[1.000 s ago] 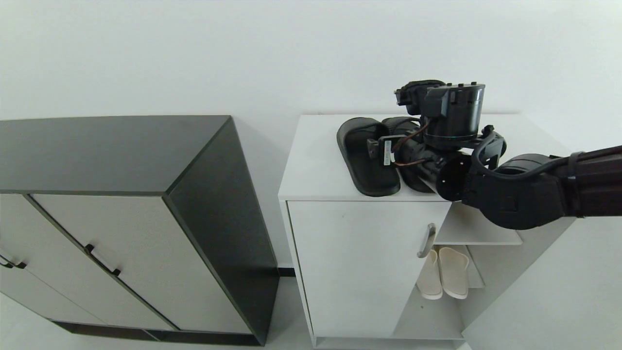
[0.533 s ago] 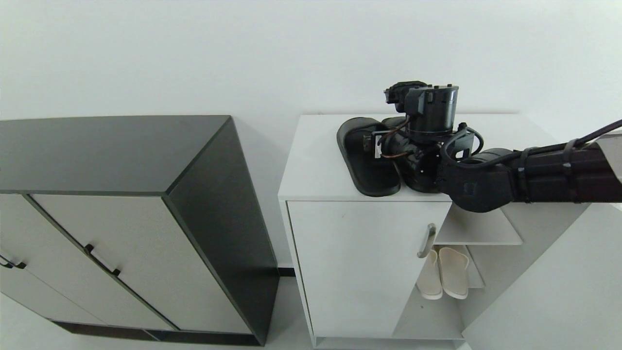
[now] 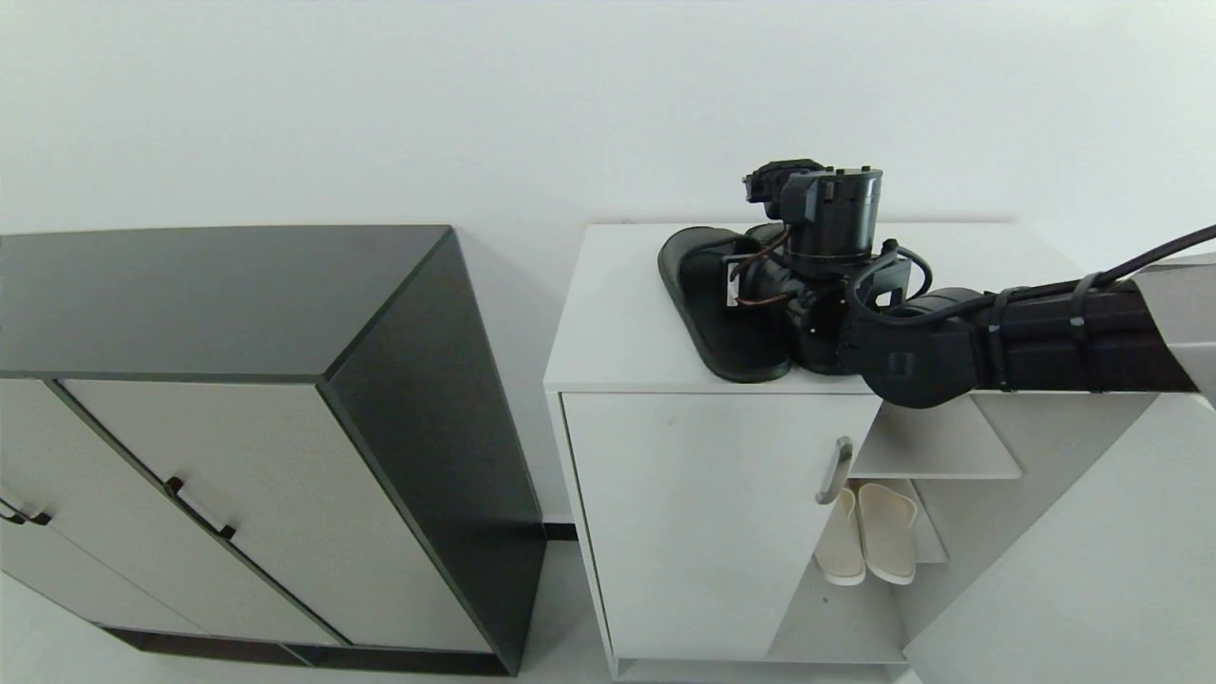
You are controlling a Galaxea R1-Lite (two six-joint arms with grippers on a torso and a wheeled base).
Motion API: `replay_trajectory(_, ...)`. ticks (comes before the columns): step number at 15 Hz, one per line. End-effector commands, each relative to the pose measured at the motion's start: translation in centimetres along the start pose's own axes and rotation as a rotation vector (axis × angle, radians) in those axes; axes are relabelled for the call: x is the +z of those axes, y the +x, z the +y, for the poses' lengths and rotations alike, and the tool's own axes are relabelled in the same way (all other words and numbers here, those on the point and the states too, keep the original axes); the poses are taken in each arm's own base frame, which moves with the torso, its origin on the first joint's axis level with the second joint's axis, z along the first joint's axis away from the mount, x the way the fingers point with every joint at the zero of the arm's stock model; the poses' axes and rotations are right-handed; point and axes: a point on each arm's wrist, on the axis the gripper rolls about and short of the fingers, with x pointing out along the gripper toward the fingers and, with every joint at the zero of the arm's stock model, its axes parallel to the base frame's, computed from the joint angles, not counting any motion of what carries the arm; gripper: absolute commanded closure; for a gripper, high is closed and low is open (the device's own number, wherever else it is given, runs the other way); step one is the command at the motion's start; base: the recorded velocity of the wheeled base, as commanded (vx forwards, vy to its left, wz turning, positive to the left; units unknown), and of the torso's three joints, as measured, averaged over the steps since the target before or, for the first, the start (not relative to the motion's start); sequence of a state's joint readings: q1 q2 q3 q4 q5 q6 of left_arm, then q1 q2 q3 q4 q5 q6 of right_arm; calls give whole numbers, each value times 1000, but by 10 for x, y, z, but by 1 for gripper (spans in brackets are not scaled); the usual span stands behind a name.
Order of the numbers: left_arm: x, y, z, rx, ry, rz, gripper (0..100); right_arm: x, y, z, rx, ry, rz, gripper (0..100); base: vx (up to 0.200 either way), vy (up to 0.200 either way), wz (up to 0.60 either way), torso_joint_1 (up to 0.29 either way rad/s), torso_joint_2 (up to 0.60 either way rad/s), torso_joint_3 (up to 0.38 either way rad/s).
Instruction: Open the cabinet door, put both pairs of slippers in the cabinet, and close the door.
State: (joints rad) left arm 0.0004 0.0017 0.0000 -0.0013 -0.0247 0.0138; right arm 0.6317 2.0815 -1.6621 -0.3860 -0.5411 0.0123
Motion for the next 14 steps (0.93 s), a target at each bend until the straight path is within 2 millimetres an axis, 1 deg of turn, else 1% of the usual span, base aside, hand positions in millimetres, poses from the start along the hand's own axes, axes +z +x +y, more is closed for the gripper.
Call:
replay_trajectory(1, 0, 0, 0, 3, 0, 1, 100, 21, -18, -3, 14, 14, -39, 100, 0, 0, 0, 0, 0, 0)
replay_trajectory(2, 0, 0, 0, 0, 0, 1, 100, 28, -30, -5, 23, 18, -46, 100, 0, 0, 0, 0, 0, 0)
replay_trajectory(3, 0, 0, 0, 1, 0, 1, 100, 33, -46, -6, 45, 14, -39, 100, 0, 0, 0, 0, 0, 0)
replay_trajectory(4, 0, 0, 0, 1, 0, 0, 100, 33, -62, -8, 68, 6, -25, 100, 0, 0, 0, 0, 0, 0)
replay_trajectory(5, 0, 0, 0, 0, 0, 1, 100, 33, -83, -8, 98, -2, -11, 100, 0, 0, 0, 0, 0, 0)
replay_trajectory(8, 0, 0, 0, 1, 0, 1, 100, 16, -130, -16, 176, -22, 53, 100, 0, 0, 0, 0, 0, 0)
replay_trajectory(12, 0, 0, 0, 1, 2, 0, 100, -10, -162, -37, 217, -5, 130, 100, 0, 0, 0, 0, 0, 0)
replay_trajectory(14, 0, 0, 0, 1, 2, 0, 100, -8, -167, -36, 244, -4, 122, 100, 0, 0, 0, 0, 0, 0)
